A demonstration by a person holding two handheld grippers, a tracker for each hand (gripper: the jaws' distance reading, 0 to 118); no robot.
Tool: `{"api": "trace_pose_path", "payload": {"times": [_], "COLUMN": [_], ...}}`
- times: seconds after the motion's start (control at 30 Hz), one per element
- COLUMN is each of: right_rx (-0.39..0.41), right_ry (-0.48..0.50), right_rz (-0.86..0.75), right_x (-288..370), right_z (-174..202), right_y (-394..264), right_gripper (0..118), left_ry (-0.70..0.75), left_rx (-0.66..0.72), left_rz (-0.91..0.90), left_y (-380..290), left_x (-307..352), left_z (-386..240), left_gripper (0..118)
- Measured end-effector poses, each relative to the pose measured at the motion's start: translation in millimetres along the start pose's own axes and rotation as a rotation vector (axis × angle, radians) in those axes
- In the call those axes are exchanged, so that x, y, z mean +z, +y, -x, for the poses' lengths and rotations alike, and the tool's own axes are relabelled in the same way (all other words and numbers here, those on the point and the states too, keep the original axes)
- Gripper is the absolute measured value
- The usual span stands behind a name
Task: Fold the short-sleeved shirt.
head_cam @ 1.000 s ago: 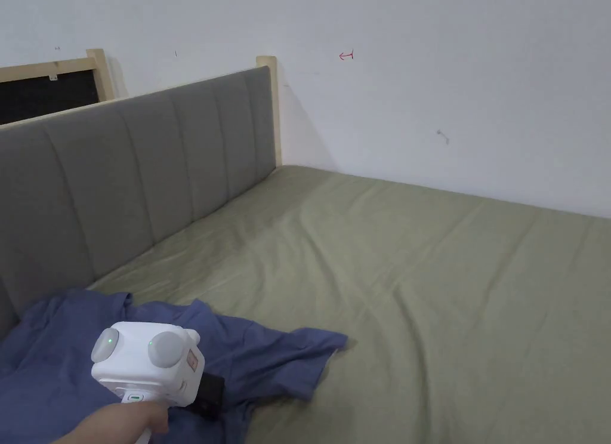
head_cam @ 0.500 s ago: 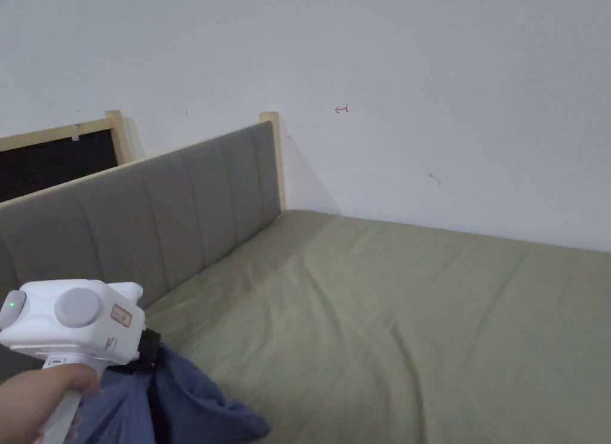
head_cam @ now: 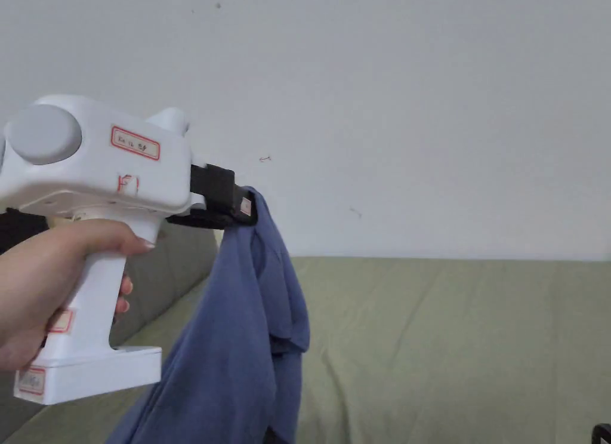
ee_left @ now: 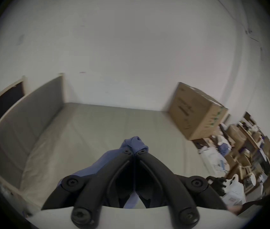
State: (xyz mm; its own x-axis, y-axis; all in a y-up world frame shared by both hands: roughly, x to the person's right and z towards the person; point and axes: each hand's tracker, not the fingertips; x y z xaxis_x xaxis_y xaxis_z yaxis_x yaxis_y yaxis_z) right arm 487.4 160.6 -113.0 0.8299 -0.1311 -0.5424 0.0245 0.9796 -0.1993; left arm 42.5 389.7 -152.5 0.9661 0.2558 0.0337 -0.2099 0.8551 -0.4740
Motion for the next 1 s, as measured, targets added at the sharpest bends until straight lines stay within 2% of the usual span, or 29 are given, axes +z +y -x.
{"api": "trace_pose_path", "payload": {"times": [0.17, 0.23, 0.37, 0.5, 0.57, 0.6, 0.63, 0.67, 0.7, 0.73, 0.77, 0.8, 0.83, 0.9, 1.0], "right_rx": [-0.030, -0.030, -0.024, -0.065, -0.099, -0.105, -0.106, -0.101, -0.093, -0.084, -0.079, -0.078, -0.081, -0.093, -0.094], "right_ry": [-0.111, -0.163, -0.231, -0.271, -0.283, -0.281, -0.273, -0.270, -0.269, -0.268, -0.268, -0.268, -0.267, -0.262, -0.263], "right_rz": [-0.039, -0.044, -0.023, 0.020, 0.077, 0.086, 0.092, 0.100, 0.107, 0.112, 0.112, 0.110, 0.107, 0.099, 0.072], "right_x": [32, 43, 54, 52, 47, 45, 44, 42, 40, 38, 36, 35, 35, 34, 35], "right_z": [-43, -59, -85, -104, -109, -112, -113, -113, -112, -112, -110, -109, -108, -106, -101], "right_y": [8, 6, -8, -35, -46, -49, -52, -54, -55, -55, -55, -54, -52, -47, -37], "right_gripper": [0, 0, 0, 0, 0, 0, 0, 0, 0, 0, 0, 0, 0, 0, 0], "left_ry": [-0.291, -0.352, -0.344, -0.287, -0.230, -0.212, -0.225, -0.234, -0.230, -0.232, -0.230, -0.219, -0.229, -0.222, -0.221], "left_rx": [-0.048, -0.074, -0.111, -0.057, -0.088, -0.109, -0.109, -0.093, -0.076, -0.060, -0.054, -0.060, -0.053, -0.083, -0.132], "left_rz": [0.075, 0.116, 0.278, 0.473, 0.523, 0.527, 0.524, 0.536, 0.539, 0.543, 0.538, 0.519, 0.445, 0.434, 0.278], "left_y": [-34, -61, -143, -232, -268, -278, -287, -293, -297, -298, -297, -293, -278, -259, -226], "left_x": [-104, -152, -255, -343, -368, -374, -377, -380, -381, -380, -377, -371, -360, -347, -293], "left_z": [-108, -145, -198, -207, -205, -203, -201, -198, -194, -191, -189, -187, -183, -175, -160], "left_gripper": [0, 0, 0, 0, 0, 5, 27, 63, 63, 76, 101, 118, 112, 113, 112]}}
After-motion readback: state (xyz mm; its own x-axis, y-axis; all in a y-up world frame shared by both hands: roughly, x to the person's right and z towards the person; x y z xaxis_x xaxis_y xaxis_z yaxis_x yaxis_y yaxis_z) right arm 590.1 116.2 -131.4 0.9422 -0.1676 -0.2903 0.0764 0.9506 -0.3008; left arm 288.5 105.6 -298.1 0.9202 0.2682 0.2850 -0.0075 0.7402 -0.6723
